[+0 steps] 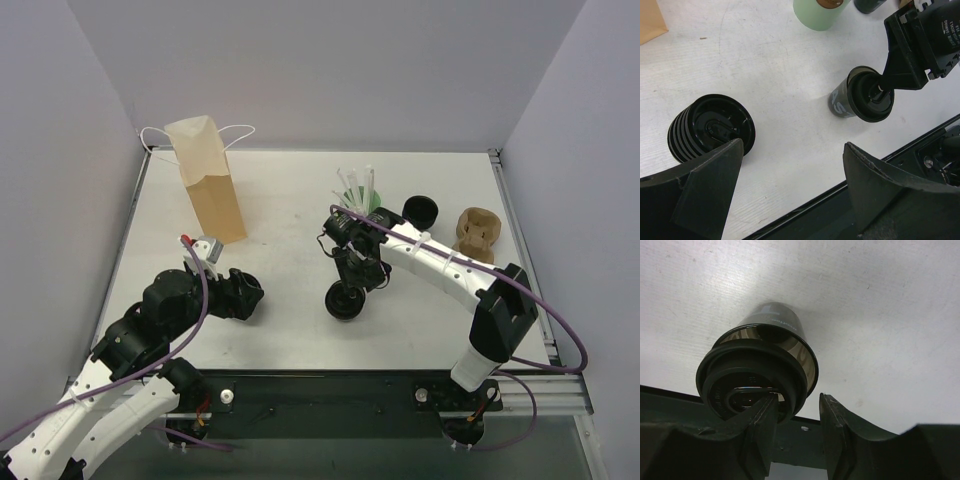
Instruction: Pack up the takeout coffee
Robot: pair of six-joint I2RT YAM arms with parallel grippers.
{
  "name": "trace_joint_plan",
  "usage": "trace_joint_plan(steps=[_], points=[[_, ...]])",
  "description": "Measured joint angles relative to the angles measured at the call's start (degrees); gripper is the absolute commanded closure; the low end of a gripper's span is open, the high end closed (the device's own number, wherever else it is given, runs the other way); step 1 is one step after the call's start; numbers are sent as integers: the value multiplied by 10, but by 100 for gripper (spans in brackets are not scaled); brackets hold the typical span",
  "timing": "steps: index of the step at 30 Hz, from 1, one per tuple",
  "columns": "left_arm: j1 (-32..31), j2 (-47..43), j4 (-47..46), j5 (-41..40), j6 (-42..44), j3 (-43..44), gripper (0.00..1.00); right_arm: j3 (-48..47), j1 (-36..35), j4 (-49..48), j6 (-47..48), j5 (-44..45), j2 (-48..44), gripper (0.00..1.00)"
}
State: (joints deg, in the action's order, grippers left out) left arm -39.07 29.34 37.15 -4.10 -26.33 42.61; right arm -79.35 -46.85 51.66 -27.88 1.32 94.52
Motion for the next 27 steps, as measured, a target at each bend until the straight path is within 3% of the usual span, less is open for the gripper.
trace_joint_plan(steps=[15, 27], points=[[-2, 63, -1, 27, 0, 0, 10, -4, 4, -18, -2, 2, -29, 61], [-2, 52, -1, 31, 0, 0, 10, 22, 4, -42, 5, -7, -31, 79]])
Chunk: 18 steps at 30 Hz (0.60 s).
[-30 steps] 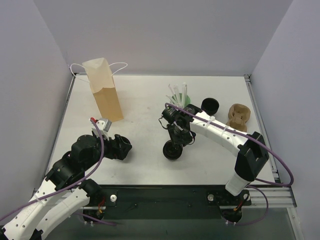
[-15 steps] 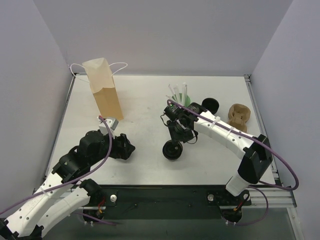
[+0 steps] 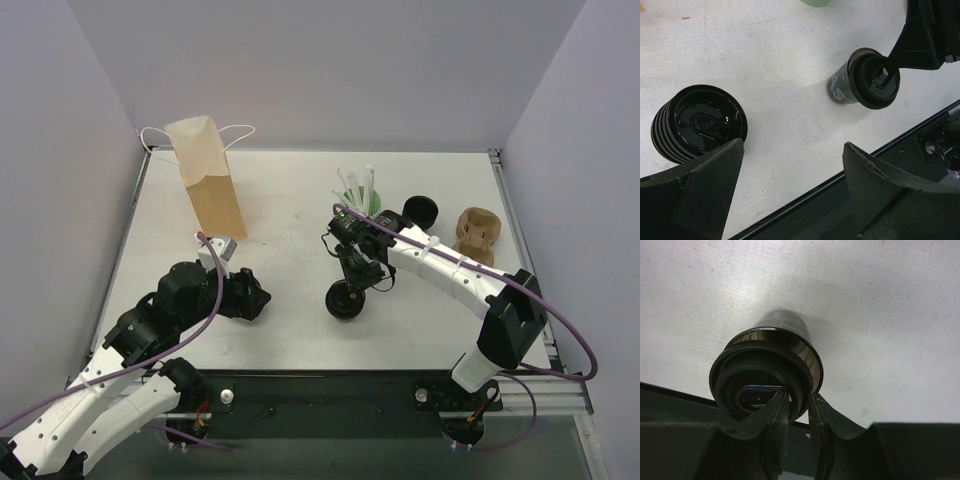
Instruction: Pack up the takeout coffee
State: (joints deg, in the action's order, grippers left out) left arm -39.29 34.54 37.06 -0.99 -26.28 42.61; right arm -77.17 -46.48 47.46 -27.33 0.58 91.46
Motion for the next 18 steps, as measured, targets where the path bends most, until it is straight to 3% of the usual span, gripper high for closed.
trace_joint_plan(steps=[6, 10, 18], points=[[0, -4, 0, 0, 0, 0, 10, 5, 0, -5, 3, 0, 0, 82], [0, -7, 0, -1, 0, 0, 10, 8, 0, -6, 4, 0, 0, 92], [0, -9, 0, -3, 0, 0, 10, 8, 0, -7, 4, 0, 0, 99]])
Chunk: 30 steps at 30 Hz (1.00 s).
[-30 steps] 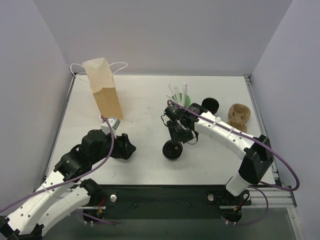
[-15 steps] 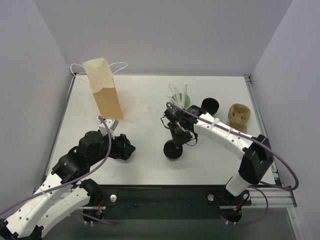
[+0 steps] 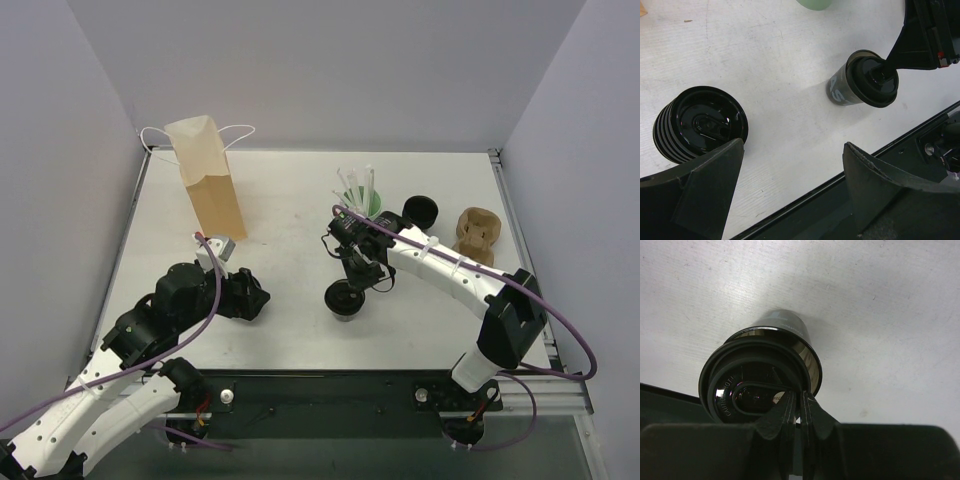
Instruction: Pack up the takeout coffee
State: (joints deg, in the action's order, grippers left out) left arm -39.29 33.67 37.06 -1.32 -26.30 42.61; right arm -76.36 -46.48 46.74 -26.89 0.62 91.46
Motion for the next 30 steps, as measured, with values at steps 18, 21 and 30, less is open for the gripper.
trace_joint_plan(steps=[18, 21, 30], points=[[0, -1, 0, -2, 0, 0, 10, 0, -1, -15, 7, 31, -29, 100], [0, -1, 0, -2, 0, 0, 10, 6, -4, -20, 12, 38, -29, 100], [0, -1, 0, -2, 0, 0, 10, 19, -9, -27, 16, 53, -29, 100]])
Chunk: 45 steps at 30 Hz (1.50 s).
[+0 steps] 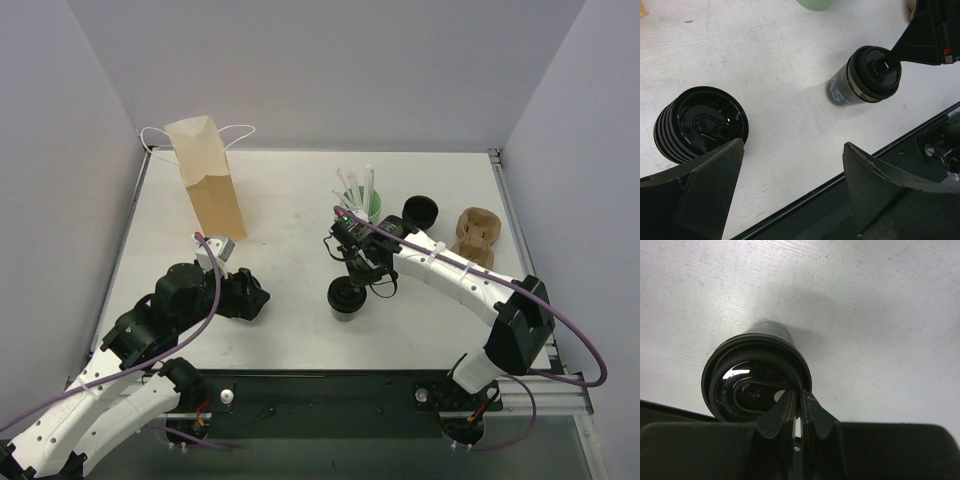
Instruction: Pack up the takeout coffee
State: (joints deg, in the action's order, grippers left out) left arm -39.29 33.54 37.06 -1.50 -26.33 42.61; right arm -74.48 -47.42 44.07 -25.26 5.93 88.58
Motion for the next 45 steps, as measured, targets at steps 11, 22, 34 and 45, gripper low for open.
trace_joint_plan(steps=[11, 22, 34, 45], points=[[0, 0, 0, -1, 0, 0, 10, 11, -7, -4, 0, 1, 0, 90], [0, 1, 0, -2, 0, 0, 10, 12, -7, -6, -5, -5, -3, 68], [-20, 134, -30, 29, -9, 30, 12, 23, 10, -10, -24, -44, -73, 59], [-106, 317, -175, 18, -59, 52, 12, 164, 118, -85, -37, -136, -190, 50]])
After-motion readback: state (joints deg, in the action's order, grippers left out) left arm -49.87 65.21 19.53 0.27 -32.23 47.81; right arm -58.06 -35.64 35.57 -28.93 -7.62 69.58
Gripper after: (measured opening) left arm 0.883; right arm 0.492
